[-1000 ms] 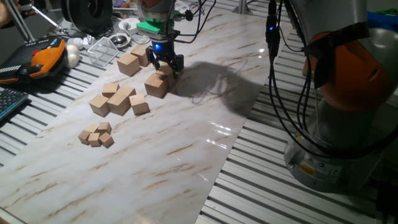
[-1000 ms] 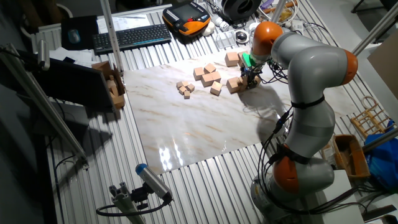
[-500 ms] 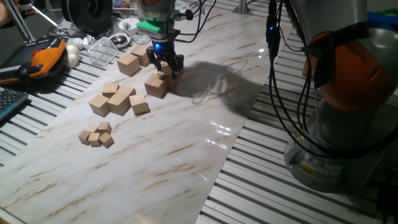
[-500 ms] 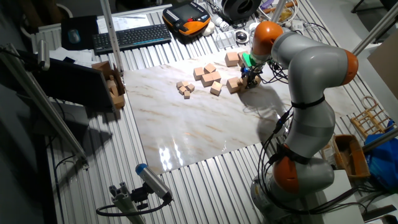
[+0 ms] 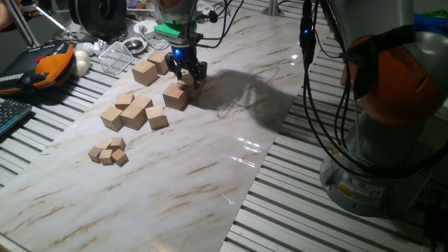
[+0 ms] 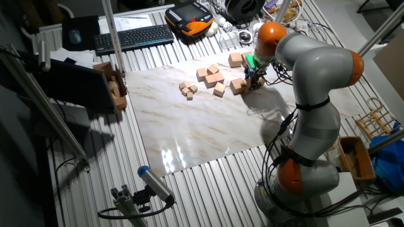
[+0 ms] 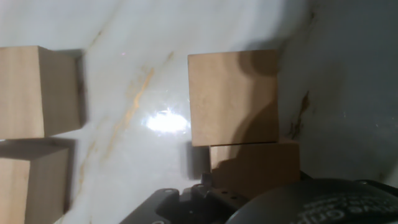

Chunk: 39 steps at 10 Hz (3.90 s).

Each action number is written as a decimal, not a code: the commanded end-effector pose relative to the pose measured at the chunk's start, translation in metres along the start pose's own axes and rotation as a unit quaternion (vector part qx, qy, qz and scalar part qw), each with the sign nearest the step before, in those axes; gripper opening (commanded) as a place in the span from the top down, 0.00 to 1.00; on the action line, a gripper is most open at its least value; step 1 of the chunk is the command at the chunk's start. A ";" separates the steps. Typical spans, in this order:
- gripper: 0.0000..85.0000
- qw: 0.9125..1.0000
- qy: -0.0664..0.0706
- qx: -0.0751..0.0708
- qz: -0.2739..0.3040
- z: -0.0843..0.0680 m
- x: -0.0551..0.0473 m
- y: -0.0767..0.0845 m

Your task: Stack the blocks into a pyramid shape

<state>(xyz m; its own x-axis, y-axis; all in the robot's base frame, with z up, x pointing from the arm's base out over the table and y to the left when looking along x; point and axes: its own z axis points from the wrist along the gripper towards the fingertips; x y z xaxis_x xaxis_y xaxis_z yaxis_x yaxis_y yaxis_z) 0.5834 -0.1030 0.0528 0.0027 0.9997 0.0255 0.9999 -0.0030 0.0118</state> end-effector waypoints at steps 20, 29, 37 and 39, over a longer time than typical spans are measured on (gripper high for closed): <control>1.00 1.000 -0.005 0.016 0.015 -0.024 0.003 -0.036; 1.00 0.999 -0.008 0.046 0.012 -0.072 -0.004 -0.038; 1.00 0.998 -0.011 0.009 -0.068 -0.104 -0.078 0.012; 1.00 0.997 -0.009 -0.002 -0.080 -0.100 -0.104 0.022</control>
<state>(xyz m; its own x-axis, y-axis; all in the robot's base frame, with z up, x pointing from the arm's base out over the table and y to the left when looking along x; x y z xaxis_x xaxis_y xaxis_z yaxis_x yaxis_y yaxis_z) 0.6052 -0.1948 0.1496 -0.1591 0.9872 0.0062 0.9871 0.1590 0.0184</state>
